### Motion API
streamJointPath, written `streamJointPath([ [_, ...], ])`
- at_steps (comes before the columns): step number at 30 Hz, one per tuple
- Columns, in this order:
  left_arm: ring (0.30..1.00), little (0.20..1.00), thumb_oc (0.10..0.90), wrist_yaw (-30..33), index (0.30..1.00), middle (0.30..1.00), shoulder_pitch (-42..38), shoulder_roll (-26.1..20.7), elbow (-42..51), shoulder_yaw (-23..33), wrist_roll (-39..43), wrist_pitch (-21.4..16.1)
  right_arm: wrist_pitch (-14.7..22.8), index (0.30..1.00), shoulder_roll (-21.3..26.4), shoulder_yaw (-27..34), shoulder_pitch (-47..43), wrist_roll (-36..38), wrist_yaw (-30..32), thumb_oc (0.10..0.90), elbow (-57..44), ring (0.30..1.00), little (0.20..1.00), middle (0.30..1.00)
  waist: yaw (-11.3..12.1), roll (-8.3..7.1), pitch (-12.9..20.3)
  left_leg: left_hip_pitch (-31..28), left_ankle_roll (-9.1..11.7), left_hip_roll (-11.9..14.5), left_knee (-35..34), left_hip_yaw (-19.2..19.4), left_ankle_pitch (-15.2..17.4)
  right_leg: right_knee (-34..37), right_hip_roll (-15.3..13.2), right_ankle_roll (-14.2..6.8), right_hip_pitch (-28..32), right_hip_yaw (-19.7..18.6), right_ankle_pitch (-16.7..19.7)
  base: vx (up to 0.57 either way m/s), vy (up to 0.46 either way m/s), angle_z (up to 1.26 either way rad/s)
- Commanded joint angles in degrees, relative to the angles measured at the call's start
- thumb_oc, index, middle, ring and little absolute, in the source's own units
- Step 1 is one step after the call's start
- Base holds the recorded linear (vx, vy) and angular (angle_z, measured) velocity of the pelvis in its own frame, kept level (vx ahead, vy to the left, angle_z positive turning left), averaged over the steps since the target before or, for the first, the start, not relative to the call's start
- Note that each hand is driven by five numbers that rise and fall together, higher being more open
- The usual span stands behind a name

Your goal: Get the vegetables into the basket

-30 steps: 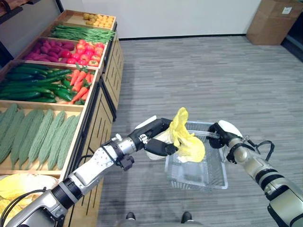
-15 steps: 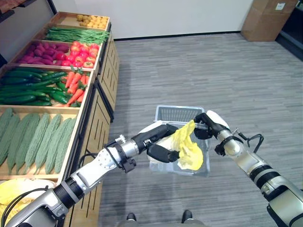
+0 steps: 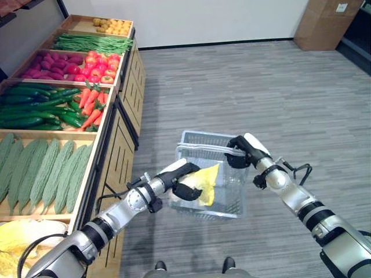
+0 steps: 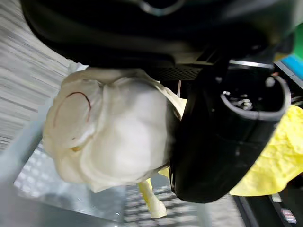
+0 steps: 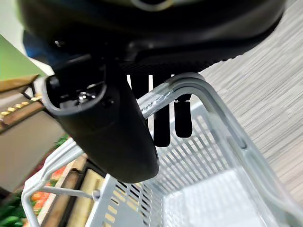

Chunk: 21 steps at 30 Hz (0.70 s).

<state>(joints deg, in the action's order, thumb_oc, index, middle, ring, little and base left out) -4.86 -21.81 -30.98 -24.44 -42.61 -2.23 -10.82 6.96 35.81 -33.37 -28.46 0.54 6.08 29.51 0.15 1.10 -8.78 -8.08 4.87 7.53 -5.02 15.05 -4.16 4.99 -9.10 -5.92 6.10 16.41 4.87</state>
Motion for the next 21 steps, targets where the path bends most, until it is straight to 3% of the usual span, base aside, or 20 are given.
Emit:
streamJointPath([
  [1, 0.3, 0.3, 0.4, 5.88, 0.3, 0.3, -7.59, 2.41, -1.24, 3.68, -3.73, -3.99, 7.8, 0.3, -2.55, 6.61, -10.29, 8.43, 2.16, 0.4, -9.75, 0.3, 0.3, 0.3, 0.6, -1.83, 3.21, 0.57, 2.21, 0.5, 0.02, 0.04, 2.76, 0.01, -3.42, -5.68, 2.67, 1.92, -1.86, 0.0, 0.0, 0.0],
  [12, 0.319, 0.319, 0.414, 10.2, 0.319, 0.319, -7.86, 5.49, -9.29, 6.77, -11.27, -2.21, 9.3, 0.3, -4.4, 7.86, -4.23, 15.18, -1.57, 0.4, -20.95, 0.3, 0.3, 0.3, -0.55, -1.84, 3.31, 0.22, 2.19, 0.51, 0.02, 0.86, 2.96, 0.01, -3.43, -5.63, 2.65, 1.7, -1.72, 0.0, 0.0, 0.0],
  [13, 0.627, 0.627, 0.633, 11.19, 0.627, 0.627, -8.15, 5.45, -10.64, 7.39, -12.81, -1.84, 9.44, 0.3, -3.97, 7.63, -3.78, 15.56, -2.14, 0.4, -22.3, 0.3, 0.3, 0.3, -0.7, -1.88, 3.31, 0.15, 2.21, 0.55, 0.02, 1.0, 2.99, 0.01, -3.39, -5.64, 2.58, 1.58, -1.71, 0.0, 0.0, 0.0],
  [14, 1.0, 1.0, 0.9, 11.25, 1.0, 1.0, -8.16, 5.51, -10.71, 7.39, -12.87, -1.87, 9.42, 0.3, -3.93, 7.64, -3.75, 15.57, -2.15, 0.4, -22.35, 0.3, 0.3, 0.3, -0.68, -1.86, 3.31, 0.14, 2.21, 0.55, 0.02, 1.02, 2.99, 0.01, -3.39, -5.63, 2.58, 1.57, -1.71, 0.0, -0.005, -0.04],
  [21, 1.0, 1.0, 0.9, 13.8, 1.0, 1.0, -7.85, 4.59, -13.44, 9.13, -17.52, -0.55, 8.67, 0.3, -2.41, 7.46, -3.93, 12.64, -1.73, 0.4, -20.65, 0.3, 0.3, 0.3, -0.59, -1.99, 3.4, -0.22, 2.35, 0.75, 0.02, 1.21, 3.03, 0.01, -3.29, -5.59, 2.69, 1.47, -1.82, 0.0, -0.006, -0.02],
])
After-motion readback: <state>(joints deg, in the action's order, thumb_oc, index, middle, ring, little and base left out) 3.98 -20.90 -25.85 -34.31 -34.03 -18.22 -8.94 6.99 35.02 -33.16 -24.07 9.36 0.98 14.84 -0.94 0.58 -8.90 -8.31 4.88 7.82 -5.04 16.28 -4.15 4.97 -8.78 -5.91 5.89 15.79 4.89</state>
